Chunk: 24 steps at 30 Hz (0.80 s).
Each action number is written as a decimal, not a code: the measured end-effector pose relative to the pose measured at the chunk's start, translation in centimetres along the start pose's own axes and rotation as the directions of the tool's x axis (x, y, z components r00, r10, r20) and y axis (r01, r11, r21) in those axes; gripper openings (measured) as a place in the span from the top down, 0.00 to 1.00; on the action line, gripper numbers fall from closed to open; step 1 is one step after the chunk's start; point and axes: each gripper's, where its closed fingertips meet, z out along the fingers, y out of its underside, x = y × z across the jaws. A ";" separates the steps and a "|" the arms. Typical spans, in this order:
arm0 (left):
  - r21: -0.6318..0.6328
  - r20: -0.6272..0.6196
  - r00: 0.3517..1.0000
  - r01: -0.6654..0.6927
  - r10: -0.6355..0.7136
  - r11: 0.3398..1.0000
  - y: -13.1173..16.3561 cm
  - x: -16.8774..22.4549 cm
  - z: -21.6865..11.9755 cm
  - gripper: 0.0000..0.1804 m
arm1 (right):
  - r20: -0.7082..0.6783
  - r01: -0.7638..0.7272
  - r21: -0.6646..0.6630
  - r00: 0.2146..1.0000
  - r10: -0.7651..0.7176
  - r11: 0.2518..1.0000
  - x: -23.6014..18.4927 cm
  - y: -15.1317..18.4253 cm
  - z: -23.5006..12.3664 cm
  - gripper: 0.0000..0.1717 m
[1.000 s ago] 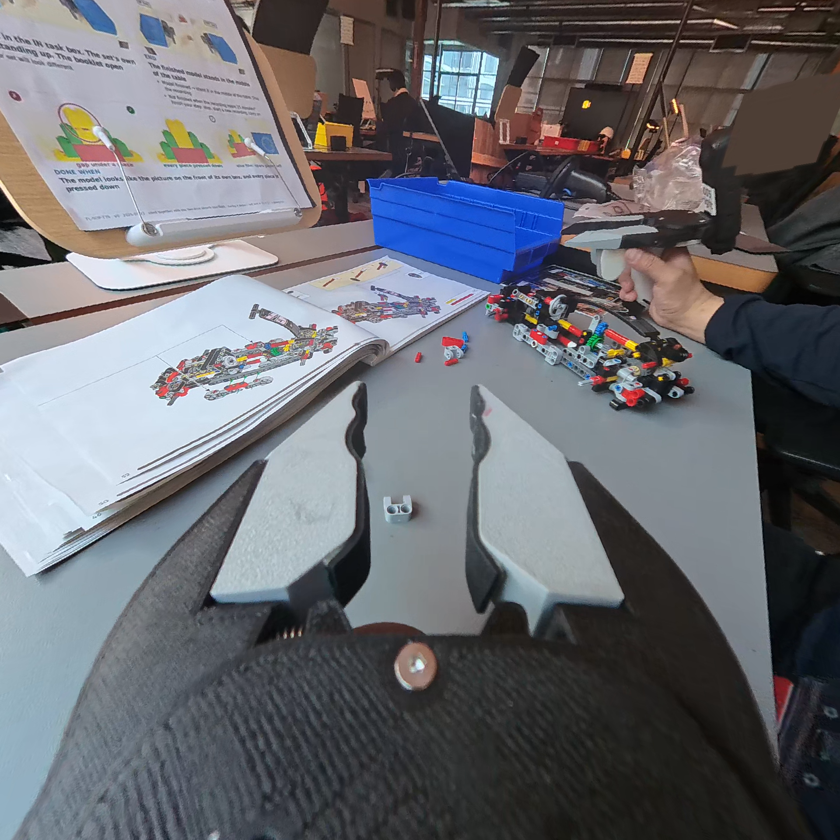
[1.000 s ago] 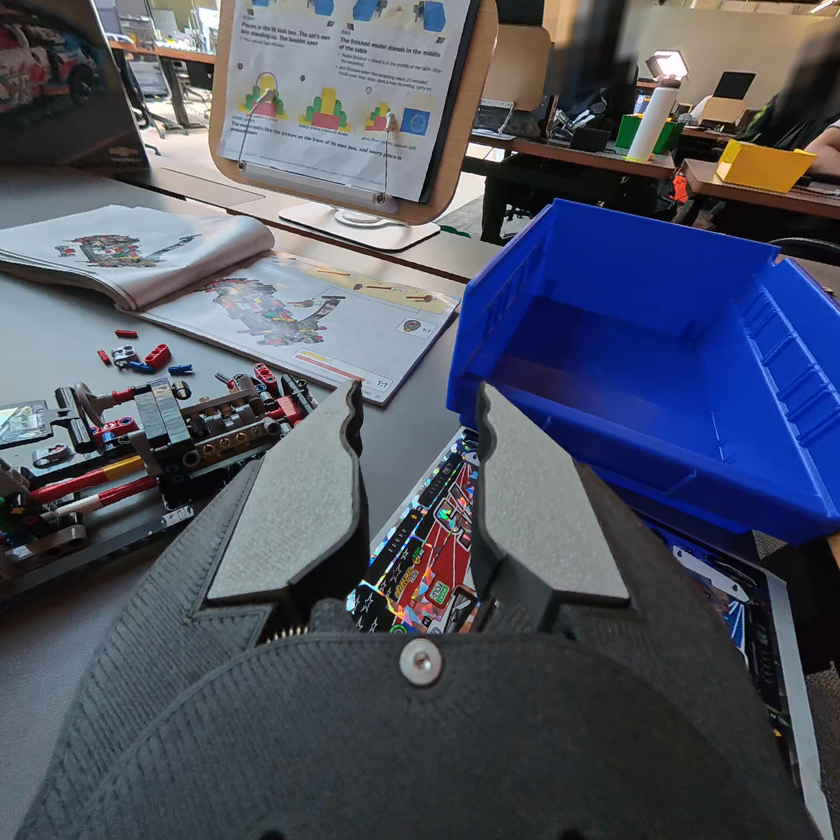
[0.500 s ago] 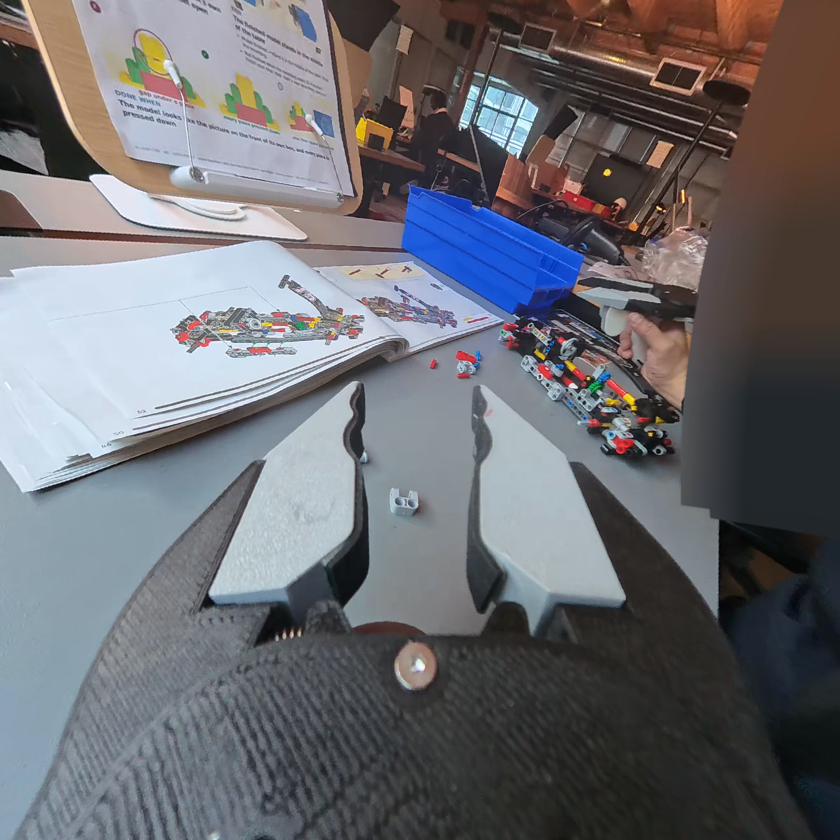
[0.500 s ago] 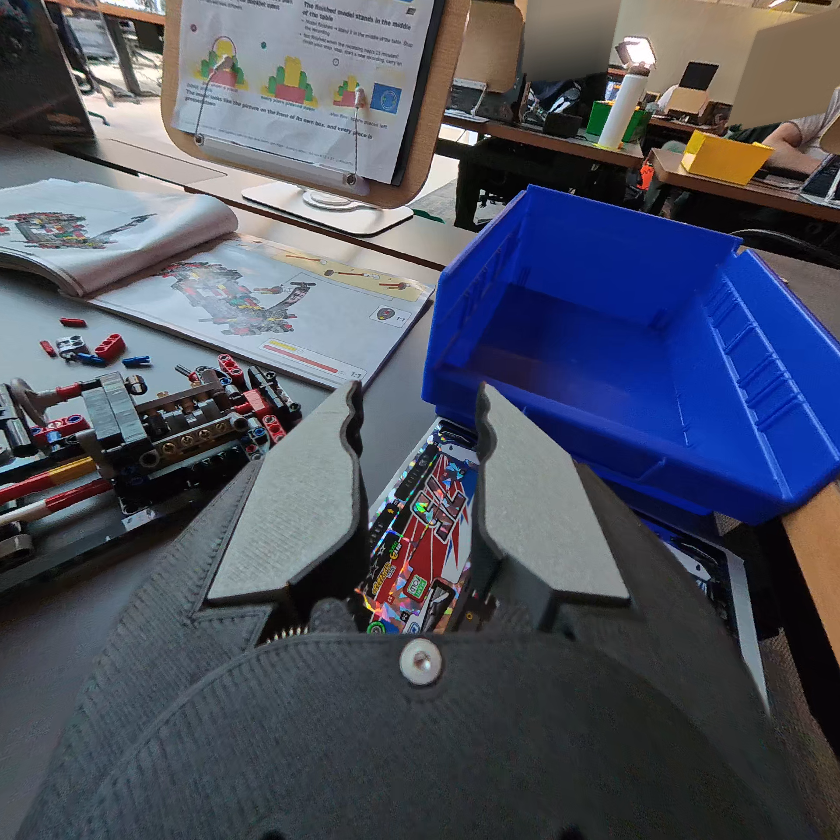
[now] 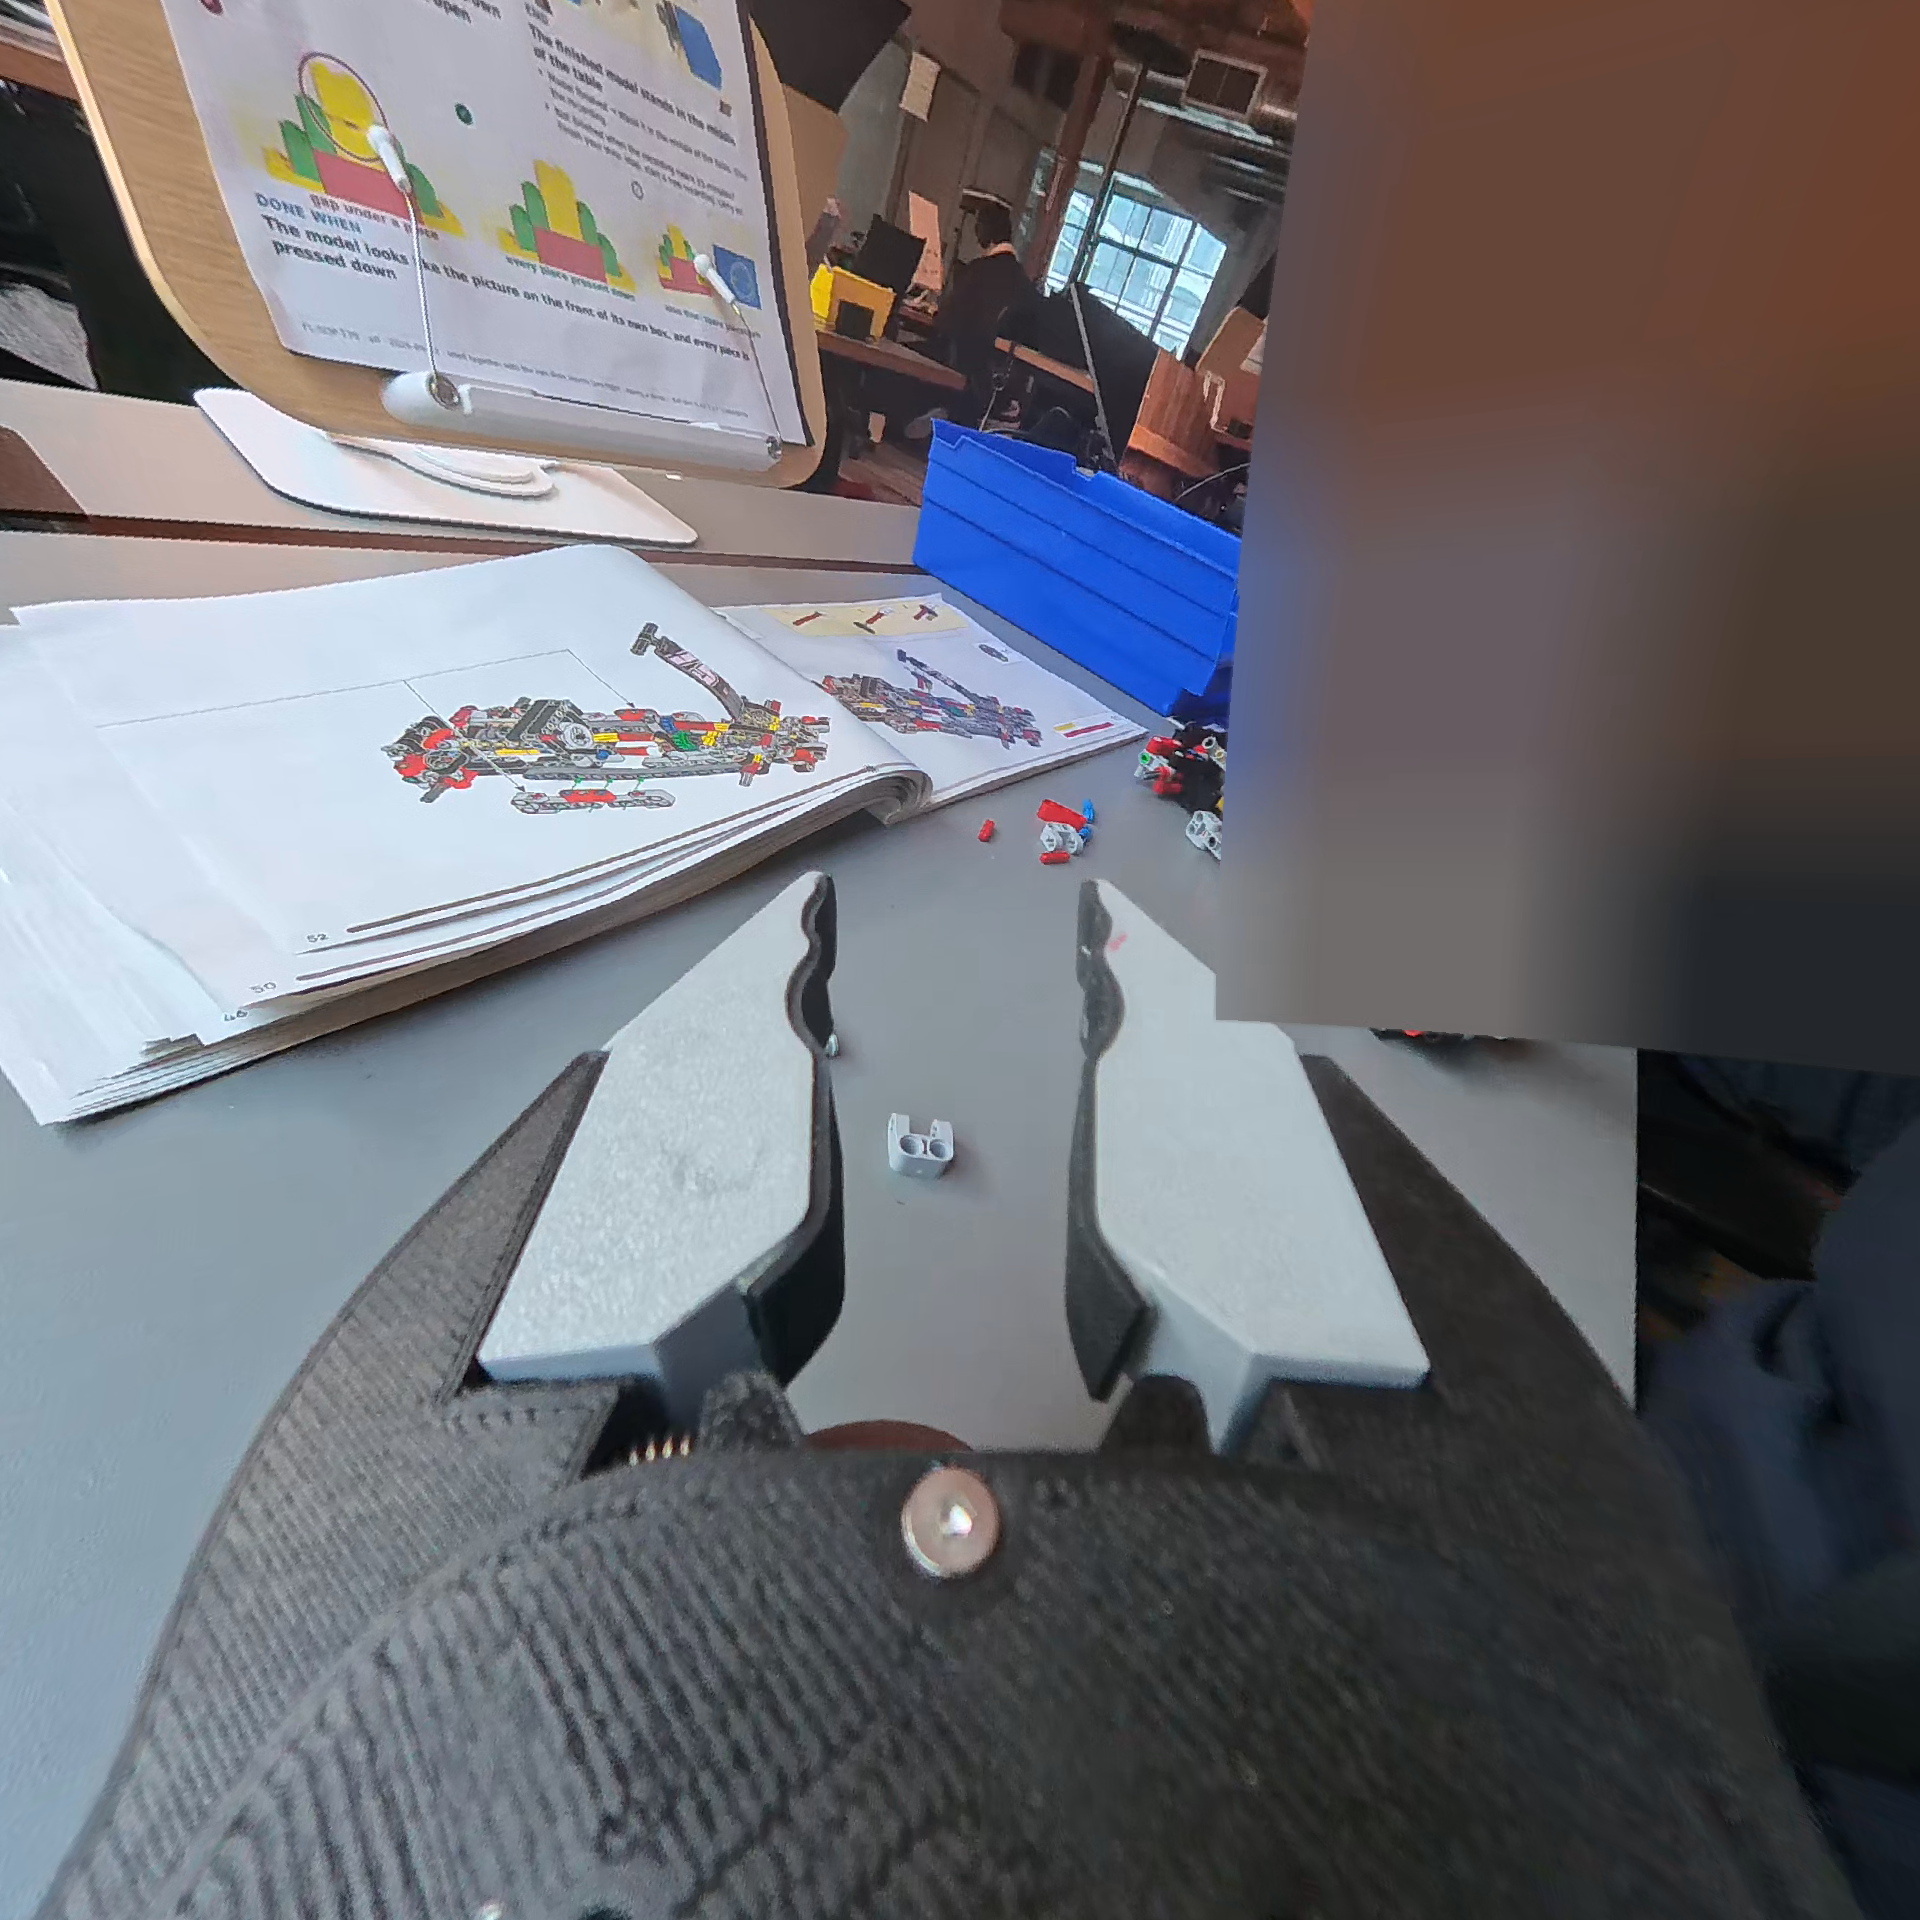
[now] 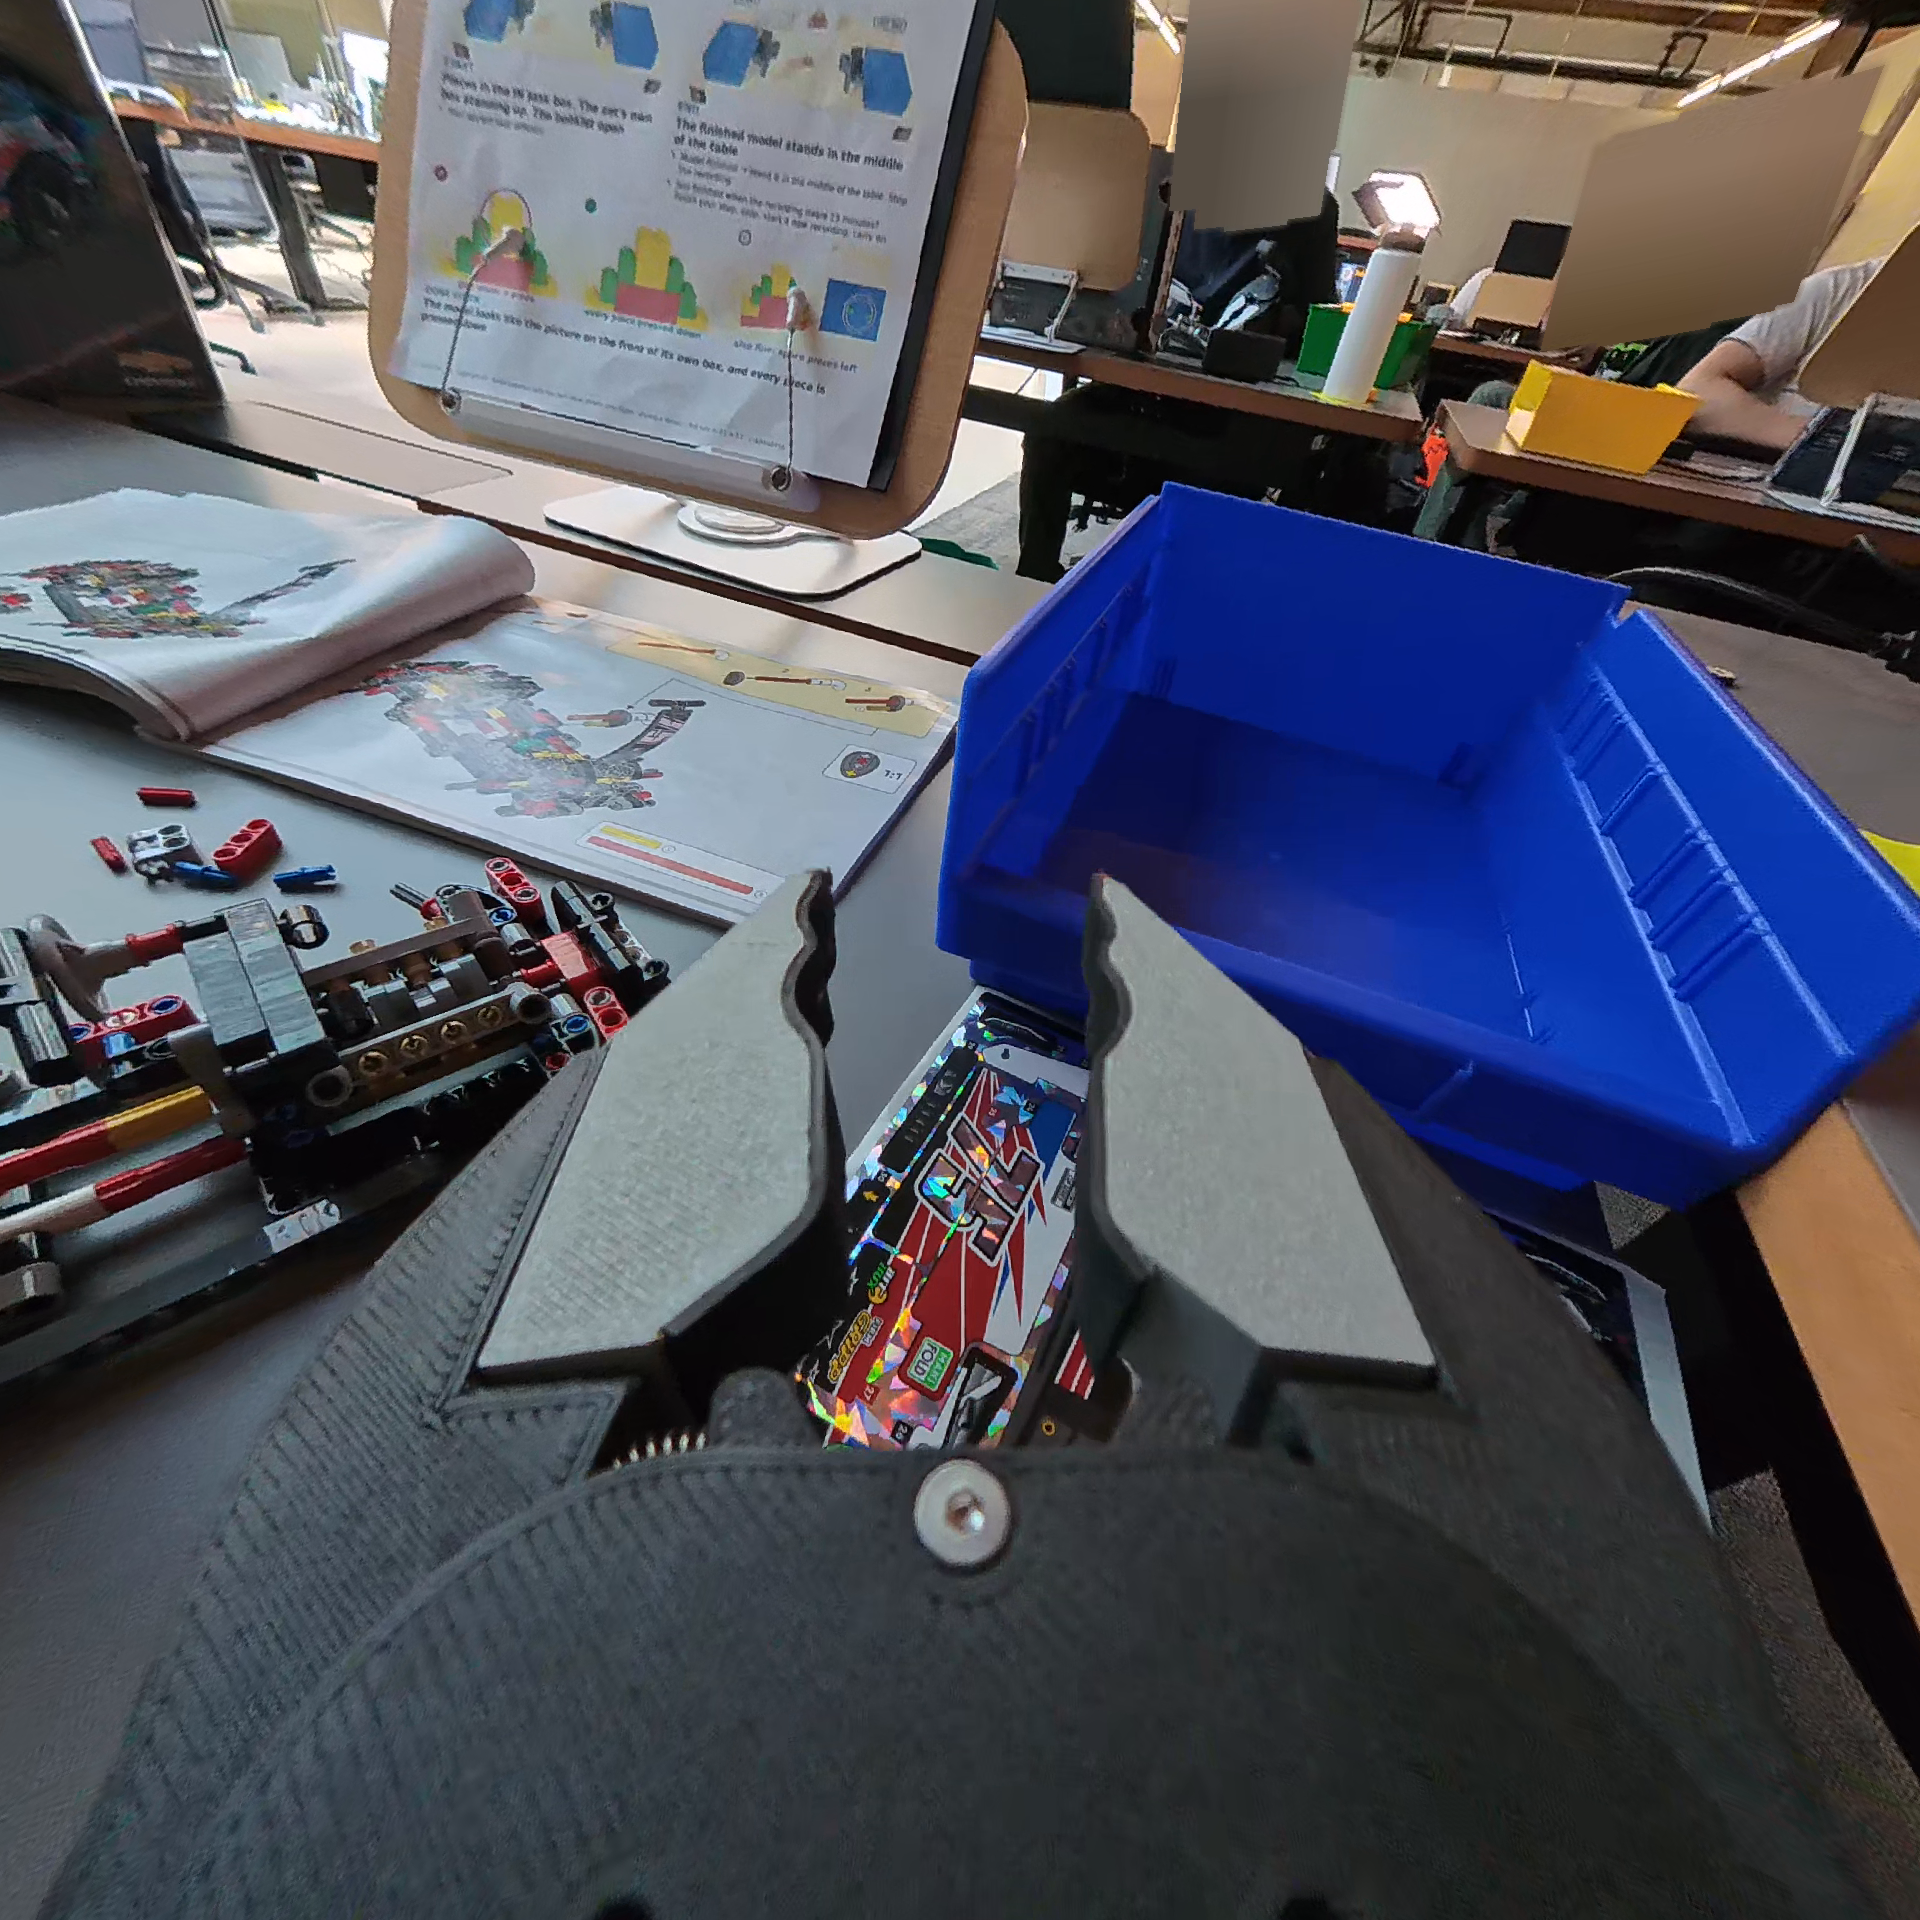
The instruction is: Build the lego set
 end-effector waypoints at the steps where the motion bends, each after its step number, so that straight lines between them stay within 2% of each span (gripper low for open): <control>1: -0.004 0.001 1.000 -0.008 0.008 1.000 0.0 0.1 0.0 0.75 | 0.002 0.000 0.004 1.000 0.000 1.000 0.0 -0.1 0.0 0.74; 13: -0.012 0.027 0.999 -0.025 0.025 1.000 0.1 -0.1 0.1 0.76 | 0.047 -0.078 0.086 0.996 0.074 0.993 -0.1 -1.3 -0.8 0.74; 19: -0.022 0.049 0.999 -0.006 0.007 1.000 0.3 -0.5 0.1 0.76 | 0.091 -0.086 0.115 0.993 0.076 0.990 -1.5 -2.0 -1.4 0.74; 24: -0.141 0.077 0.996 0.046 -0.035 0.989 0.8 -1.6 -0.4 0.74 | 0.136 -0.097 0.123 0.988 0.080 0.988 -2.6 -2.4 -1.6 0.75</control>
